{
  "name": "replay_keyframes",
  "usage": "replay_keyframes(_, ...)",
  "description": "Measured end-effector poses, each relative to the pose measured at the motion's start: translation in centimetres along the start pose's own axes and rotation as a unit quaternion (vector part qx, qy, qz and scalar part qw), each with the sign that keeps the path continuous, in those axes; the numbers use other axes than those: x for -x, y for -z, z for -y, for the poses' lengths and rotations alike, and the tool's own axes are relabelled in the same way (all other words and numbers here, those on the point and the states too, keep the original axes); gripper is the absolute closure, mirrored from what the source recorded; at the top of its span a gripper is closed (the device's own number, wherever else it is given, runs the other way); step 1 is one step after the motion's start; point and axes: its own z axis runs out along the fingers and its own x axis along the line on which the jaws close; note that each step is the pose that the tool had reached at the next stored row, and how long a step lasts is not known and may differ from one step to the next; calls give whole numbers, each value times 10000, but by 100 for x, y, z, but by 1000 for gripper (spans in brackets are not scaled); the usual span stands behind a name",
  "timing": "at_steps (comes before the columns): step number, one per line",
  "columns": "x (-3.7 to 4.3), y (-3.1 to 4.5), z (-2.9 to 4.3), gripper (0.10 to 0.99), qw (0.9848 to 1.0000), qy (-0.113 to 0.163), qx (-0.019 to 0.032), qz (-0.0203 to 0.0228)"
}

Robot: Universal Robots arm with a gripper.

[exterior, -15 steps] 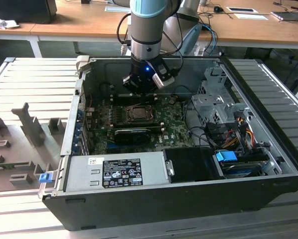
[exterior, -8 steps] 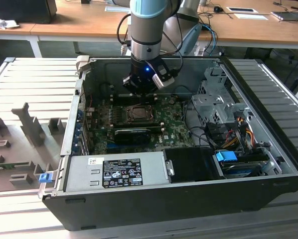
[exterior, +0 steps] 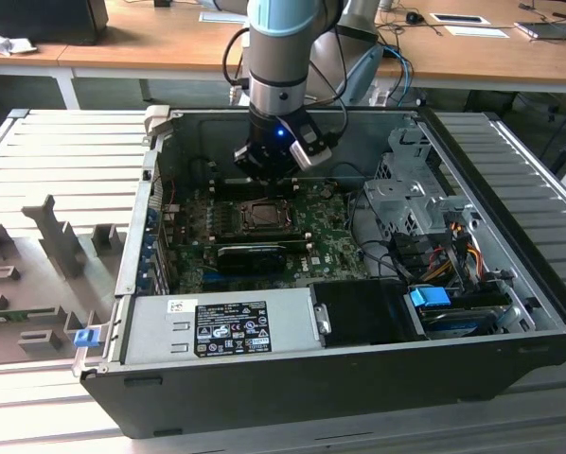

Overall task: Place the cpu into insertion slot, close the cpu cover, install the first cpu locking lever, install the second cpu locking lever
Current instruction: 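Install the first cpu locking lever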

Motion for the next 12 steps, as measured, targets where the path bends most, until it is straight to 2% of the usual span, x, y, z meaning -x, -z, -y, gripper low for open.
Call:
replay_keyframes(2,1,-6,1,980,10000,1,-17,-2)
replay_keyframes(6,10,-36,4,980,10000,1,-91,-8)
replay_keyframes(12,16,-58,7,980,9999,2,-135,-13)
